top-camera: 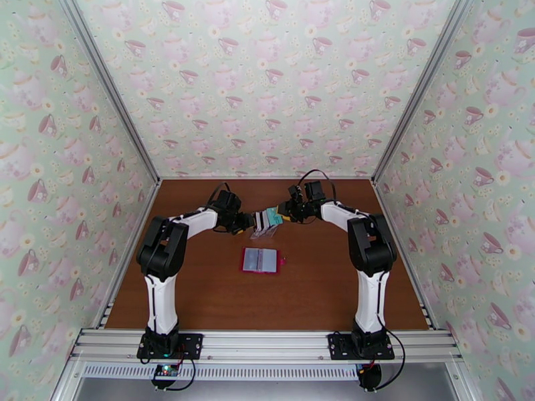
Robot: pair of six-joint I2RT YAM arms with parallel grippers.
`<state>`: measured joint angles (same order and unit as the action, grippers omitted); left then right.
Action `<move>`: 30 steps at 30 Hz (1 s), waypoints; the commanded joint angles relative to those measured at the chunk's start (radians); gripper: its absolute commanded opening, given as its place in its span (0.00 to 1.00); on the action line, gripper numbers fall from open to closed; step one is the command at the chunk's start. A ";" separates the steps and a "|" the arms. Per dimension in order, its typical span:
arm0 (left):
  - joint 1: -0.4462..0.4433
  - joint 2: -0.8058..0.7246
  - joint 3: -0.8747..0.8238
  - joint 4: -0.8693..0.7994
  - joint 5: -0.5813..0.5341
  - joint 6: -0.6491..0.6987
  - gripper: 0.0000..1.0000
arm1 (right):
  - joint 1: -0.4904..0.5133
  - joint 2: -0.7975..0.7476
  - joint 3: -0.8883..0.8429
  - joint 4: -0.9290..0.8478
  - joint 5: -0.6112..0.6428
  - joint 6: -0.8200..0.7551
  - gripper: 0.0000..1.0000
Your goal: Put the credit cards into the card holder
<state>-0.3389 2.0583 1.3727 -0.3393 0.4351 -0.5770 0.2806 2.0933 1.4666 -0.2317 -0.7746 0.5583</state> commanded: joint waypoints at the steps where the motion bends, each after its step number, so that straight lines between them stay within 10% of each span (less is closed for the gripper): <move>1: 0.013 0.028 0.012 0.005 0.010 -0.015 0.51 | -0.004 0.005 -0.014 0.022 -0.028 0.011 0.29; 30: 0.020 -0.018 0.021 -0.030 -0.002 -0.008 0.57 | 0.018 -0.159 -0.032 -0.004 -0.021 0.039 0.00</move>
<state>-0.3321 2.0579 1.3727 -0.3439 0.4351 -0.5877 0.2890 2.0071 1.4441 -0.2146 -0.8127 0.5850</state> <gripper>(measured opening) 0.568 0.048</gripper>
